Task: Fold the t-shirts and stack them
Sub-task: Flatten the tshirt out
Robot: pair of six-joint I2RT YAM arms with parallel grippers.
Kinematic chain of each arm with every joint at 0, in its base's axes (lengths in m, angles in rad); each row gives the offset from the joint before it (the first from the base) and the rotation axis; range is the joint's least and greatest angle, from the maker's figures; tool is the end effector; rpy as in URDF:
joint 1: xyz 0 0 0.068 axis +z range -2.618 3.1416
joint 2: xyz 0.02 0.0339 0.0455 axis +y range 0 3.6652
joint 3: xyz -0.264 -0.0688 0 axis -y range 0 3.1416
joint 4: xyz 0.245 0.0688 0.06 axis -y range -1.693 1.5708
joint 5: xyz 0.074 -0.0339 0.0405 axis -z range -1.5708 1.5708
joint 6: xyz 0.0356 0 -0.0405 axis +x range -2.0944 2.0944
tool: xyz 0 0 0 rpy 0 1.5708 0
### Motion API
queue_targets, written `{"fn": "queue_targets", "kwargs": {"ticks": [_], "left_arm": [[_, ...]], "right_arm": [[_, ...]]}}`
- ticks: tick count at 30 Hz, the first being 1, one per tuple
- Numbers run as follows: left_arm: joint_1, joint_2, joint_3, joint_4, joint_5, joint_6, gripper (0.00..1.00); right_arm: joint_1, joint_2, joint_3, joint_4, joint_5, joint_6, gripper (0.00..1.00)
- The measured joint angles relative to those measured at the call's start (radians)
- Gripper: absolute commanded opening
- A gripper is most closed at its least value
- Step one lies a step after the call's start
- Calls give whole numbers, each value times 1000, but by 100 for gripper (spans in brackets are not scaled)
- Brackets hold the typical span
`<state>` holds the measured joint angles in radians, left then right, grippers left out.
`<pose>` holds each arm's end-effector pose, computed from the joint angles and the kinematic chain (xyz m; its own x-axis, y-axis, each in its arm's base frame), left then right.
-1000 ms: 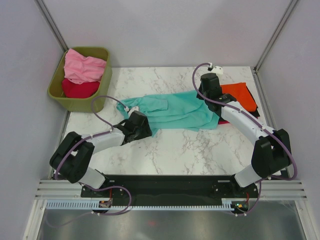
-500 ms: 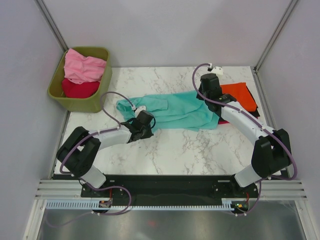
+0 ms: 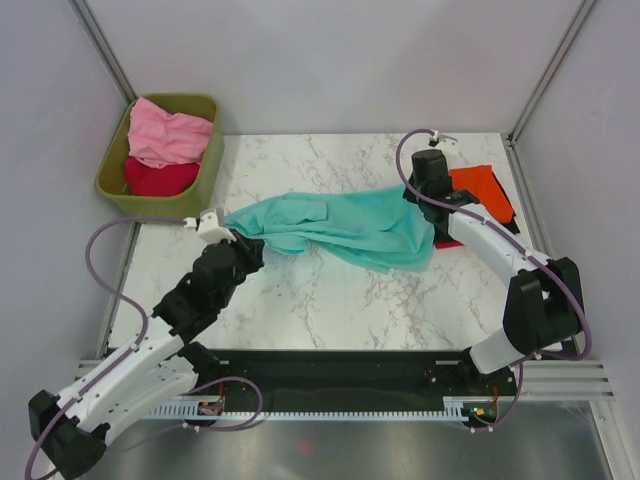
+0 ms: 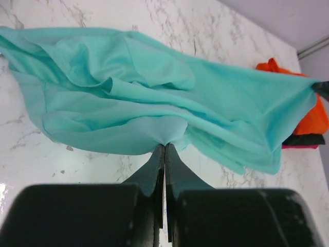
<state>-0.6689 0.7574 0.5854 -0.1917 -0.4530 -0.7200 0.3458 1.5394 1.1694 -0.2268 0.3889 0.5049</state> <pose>0.1500 -0.0987 0.2743 -0.3659 -0.4665 -0.8053 -0.0061 0.8665 -0.4992 0.3341 0.1060 0.2846 -0.4717 0.3058 -0.8270 0.2395 0.9471 0.2136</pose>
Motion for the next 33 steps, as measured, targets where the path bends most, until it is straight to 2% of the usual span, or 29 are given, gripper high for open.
{"fn": "queue_targets", "kwargs": {"ticks": [5,7,9,10,11,12,13,14,16,19,26,33], "left_arm": [[0,-168,-6,-38,-30,0,2],[0,-205,15,-75,-48,-2,2],[0,-209,68,-109,-77,-7,2],[0,-205,94,-119,-92,-10,2],[0,-196,131,-134,-109,-16,2],[0,-185,171,-143,-127,-19,2],[0,-168,212,-153,-145,-20,2],[0,-150,252,-155,-160,-20,2],[0,-108,325,-160,-188,-19,2],[0,-42,391,-157,-212,-19,2],[6,99,323,-128,-229,-26,2],[25,143,258,-135,-243,-29,2]], "right_arm": [[1,17,28,-24,10,3,0],[1,81,124,-51,32,-4,0],[-5,175,305,-92,46,-11,0],[-13,256,375,-94,49,-12,7],[-23,322,472,-124,50,-13,26],[-31,369,536,-127,43,-10,52],[-42,417,601,-134,31,-14,85],[-53,451,647,-150,24,-21,88],[-67,474,675,-180,-1,-40,86],[-73,440,607,-193,-40,-48,81],[11,161,111,-129,-140,-50,66],[33,85,-119,-33,-209,-14,62]]}}
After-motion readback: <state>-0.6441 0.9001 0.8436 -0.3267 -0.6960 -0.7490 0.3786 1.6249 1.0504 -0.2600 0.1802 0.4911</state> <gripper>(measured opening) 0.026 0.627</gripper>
